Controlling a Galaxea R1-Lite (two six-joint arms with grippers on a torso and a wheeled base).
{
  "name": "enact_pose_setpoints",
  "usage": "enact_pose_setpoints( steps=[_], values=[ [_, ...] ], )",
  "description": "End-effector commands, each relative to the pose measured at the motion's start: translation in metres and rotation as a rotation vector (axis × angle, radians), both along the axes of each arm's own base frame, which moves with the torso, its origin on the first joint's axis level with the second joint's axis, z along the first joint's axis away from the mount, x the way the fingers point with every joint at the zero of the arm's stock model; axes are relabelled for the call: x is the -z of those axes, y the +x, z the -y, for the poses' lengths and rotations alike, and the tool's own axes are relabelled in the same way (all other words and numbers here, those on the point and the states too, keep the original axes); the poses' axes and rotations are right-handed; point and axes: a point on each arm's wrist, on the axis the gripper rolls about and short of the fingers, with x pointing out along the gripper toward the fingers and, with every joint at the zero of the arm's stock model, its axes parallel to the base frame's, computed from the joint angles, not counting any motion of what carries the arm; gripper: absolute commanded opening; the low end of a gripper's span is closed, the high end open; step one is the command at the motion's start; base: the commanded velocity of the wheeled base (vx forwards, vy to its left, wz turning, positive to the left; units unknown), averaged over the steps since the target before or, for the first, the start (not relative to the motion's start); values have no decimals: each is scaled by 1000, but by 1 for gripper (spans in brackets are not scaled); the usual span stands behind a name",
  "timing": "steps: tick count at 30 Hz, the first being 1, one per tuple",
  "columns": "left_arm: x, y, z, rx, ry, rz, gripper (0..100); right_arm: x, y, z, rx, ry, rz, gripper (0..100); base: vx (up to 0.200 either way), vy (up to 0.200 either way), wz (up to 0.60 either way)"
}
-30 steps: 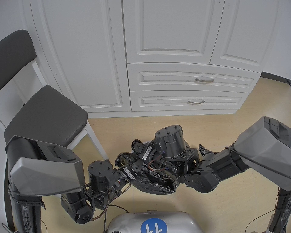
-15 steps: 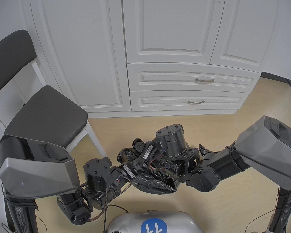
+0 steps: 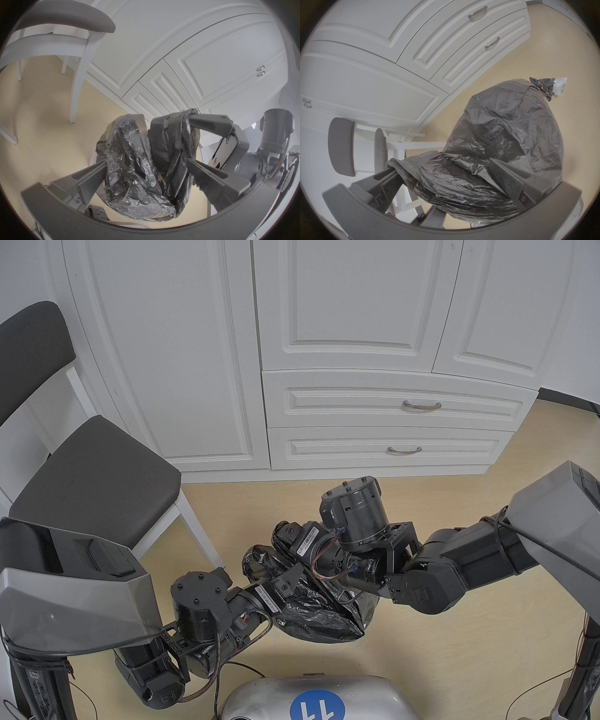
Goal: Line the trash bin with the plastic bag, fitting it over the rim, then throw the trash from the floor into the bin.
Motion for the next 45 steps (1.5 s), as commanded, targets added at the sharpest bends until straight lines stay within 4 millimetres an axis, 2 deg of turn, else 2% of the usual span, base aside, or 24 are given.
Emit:
enact_pose_setpoints(
  steps=[1, 5, 14, 24, 31, 39, 45],
  values=[
    [-2, 0, 1, 1, -9, 7, 100, -5, 1, 0, 0, 12, 10, 100, 0, 0, 0],
    [-2, -1, 2, 4, -17, 0, 100, -5, 1, 0, 1, 13, 9, 100, 0, 0, 0],
    [-9, -11, -3, 11, -24, -3, 100, 9, 11, -2, 17, -3, -9, 100, 0, 0, 0],
    [-10, -13, 3, 33, -30, 1, 100, 8, 11, -1, 17, 7, -13, 100, 0, 0, 0],
    [-8, -11, 8, 39, -32, 4, 100, -2, 6, -2, -9, 64, -32, 100, 0, 0, 0],
    [15, 9, 18, 16, -23, -17, 100, -6, 0, -3, -20, 71, -29, 100, 0, 0, 0],
    [18, 26, 22, -11, -50, 5, 100, -4, -1, -4, -24, 65, -35, 100, 0, 0, 0]
  ],
)
